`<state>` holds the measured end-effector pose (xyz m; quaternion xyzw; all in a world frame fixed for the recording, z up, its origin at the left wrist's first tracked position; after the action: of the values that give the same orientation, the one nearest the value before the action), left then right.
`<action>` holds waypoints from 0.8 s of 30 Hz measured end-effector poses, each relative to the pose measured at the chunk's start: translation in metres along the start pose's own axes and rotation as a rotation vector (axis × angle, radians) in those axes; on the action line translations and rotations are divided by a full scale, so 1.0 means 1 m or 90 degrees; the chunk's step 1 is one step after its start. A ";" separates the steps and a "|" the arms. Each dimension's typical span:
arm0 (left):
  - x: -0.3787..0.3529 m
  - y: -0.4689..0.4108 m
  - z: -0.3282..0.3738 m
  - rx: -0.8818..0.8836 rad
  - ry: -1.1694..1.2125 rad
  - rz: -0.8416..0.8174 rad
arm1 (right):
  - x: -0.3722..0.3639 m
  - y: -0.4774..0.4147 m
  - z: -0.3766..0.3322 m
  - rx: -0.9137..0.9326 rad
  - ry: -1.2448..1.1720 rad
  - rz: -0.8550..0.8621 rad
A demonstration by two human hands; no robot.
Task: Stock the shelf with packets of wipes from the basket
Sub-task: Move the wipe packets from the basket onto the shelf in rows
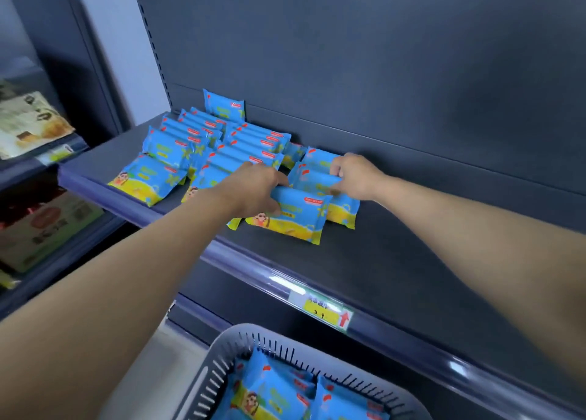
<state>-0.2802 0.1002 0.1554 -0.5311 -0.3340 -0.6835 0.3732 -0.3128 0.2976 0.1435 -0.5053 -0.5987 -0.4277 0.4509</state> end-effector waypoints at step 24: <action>0.052 0.050 0.048 -0.099 -0.138 0.328 | 0.054 0.096 -0.057 0.101 0.032 0.340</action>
<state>-0.2220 0.1078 0.2196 -0.6953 -0.1728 -0.5290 0.4548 -0.2158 0.2658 0.2143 -0.5975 -0.4647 -0.2577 0.6005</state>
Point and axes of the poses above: each hand's wrist, its own y-axis away from the middle knuckle, its own x-axis out of the back of the hand, z = x × y, the point moved 3 cm from there along -y, towards the middle knuckle, and after that the axes turned 1 degree about -z, right-handed, at the moved point
